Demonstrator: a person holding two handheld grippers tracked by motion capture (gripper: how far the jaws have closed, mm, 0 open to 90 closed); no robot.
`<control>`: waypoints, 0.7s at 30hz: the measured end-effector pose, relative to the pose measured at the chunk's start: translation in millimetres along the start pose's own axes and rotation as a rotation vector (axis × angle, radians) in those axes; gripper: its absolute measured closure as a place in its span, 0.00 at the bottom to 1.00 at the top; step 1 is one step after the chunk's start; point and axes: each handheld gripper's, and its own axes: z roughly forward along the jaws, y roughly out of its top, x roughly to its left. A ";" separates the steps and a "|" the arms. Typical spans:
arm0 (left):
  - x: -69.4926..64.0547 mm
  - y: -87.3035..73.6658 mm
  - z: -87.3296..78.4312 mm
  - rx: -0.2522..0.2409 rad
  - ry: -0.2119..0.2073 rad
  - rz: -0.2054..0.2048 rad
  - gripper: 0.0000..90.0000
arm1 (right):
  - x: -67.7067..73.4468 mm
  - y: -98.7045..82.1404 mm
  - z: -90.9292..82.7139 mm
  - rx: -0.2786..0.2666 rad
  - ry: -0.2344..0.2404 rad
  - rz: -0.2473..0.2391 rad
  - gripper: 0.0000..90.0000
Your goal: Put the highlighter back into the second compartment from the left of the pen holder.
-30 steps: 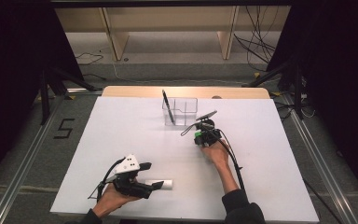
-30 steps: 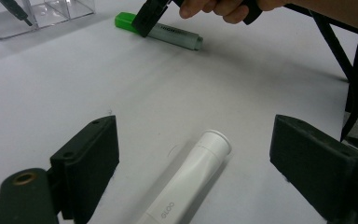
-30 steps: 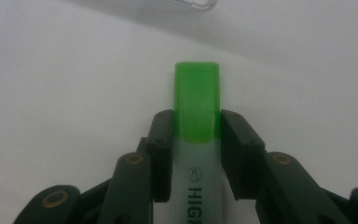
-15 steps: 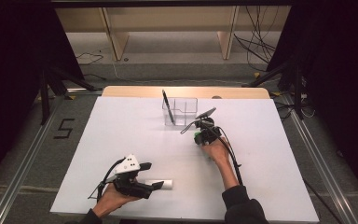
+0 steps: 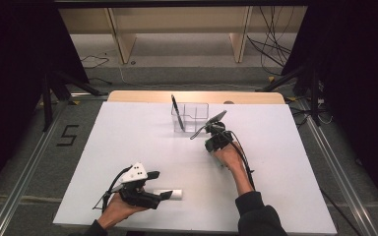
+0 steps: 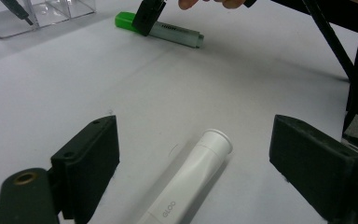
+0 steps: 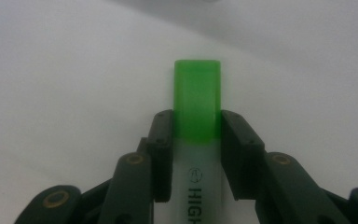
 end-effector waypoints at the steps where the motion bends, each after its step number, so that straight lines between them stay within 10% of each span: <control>1: 0.0 0.0 0.0 0.000 0.000 0.000 0.17 | -0.3 0.2 0.0 0.001 0.001 -0.003 0.75; 9: 0.6 0.1 -0.5 -0.001 0.003 -0.001 0.17 | -2.0 -1.3 -3.3 -0.007 0.026 0.001 0.75; 21: 2.5 -0.1 -1.5 -0.004 0.018 -0.011 0.17 | -0.7 -6.9 -34.9 -0.168 0.065 -0.017 0.75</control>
